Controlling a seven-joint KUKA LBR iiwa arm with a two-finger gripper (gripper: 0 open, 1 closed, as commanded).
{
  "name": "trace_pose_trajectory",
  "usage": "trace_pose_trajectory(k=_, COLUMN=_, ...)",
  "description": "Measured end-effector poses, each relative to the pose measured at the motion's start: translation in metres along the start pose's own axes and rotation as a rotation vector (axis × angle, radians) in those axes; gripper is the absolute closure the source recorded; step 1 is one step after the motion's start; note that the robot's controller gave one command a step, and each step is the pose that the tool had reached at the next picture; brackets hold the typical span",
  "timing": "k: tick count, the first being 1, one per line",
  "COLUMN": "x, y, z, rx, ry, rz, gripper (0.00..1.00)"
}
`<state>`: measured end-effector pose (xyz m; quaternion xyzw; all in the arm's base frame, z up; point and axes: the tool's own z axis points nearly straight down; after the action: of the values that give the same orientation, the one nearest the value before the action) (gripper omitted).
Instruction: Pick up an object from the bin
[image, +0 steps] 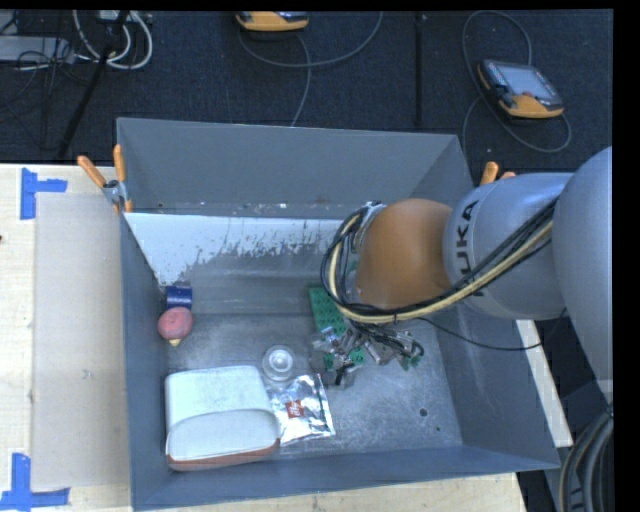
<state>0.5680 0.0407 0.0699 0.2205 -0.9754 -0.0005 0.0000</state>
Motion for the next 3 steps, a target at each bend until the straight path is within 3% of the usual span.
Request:
trace_pose_trajectory(k=1, x=-0.003, y=-0.009, z=-0.12, rx=0.004, ry=-0.006, rz=-0.371, gripper=1.0)
trace_pose_trajectory(k=2, x=-0.028, y=-0.028, z=-0.083, rx=0.0, ry=-0.001, rz=-0.312, gripper=1.0)
trace_pose_trajectory(k=3, x=-0.029, y=-0.027, z=-0.084, rx=0.0, ry=-0.002, rz=-0.31, gripper=0.0)
